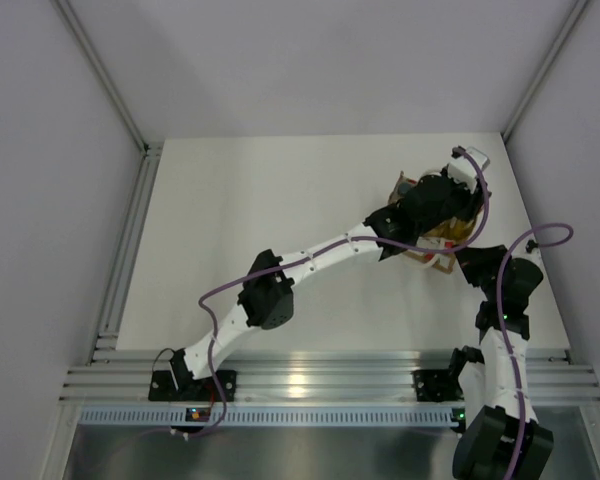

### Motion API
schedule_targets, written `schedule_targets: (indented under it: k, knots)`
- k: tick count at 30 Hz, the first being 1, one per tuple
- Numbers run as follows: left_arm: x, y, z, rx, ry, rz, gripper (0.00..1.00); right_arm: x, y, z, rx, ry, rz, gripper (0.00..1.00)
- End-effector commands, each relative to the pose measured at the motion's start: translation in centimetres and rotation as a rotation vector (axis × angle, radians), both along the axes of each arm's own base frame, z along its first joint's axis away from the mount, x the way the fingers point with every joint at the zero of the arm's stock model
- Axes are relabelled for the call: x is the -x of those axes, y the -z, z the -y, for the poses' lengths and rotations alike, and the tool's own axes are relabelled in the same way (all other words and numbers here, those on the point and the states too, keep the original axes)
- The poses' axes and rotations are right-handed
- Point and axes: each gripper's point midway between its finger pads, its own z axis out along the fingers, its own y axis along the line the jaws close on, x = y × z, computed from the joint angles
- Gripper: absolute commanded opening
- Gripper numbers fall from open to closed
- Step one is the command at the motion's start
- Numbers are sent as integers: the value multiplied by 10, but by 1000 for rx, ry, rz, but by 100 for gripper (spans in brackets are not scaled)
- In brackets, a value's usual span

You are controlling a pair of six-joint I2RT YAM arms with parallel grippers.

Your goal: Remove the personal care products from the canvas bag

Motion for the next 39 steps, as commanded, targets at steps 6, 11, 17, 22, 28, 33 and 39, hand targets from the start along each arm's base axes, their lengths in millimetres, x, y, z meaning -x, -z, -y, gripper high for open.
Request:
schedule_targets:
  k: [6, 11, 17, 22, 28, 33, 39]
  knots:
    - [54, -259, -86, 501, -1, 273, 0, 13, 39, 4, -14, 36, -135, 8]
    - [58, -275, -98, 516, -13, 291, 0, 14, 41, 4, -15, 36, -138, 8]
    - [58, -286, -111, 510, -44, 305, 0, 13, 38, 4, -13, 36, -132, 7]
    - [59, -300, -129, 503, -81, 319, 0, 13, 38, 4, -11, 34, -131, 7]
    - [61, -297, -158, 460, -142, 313, 0, 13, 38, 5, -6, 35, -134, 7]
    - [53, -266, -177, 370, -225, 299, 0, 11, 30, 6, 13, 29, -124, 7]
    - [53, -250, -221, 360, -305, 300, 0, 11, 24, 6, 17, 30, -114, 6]
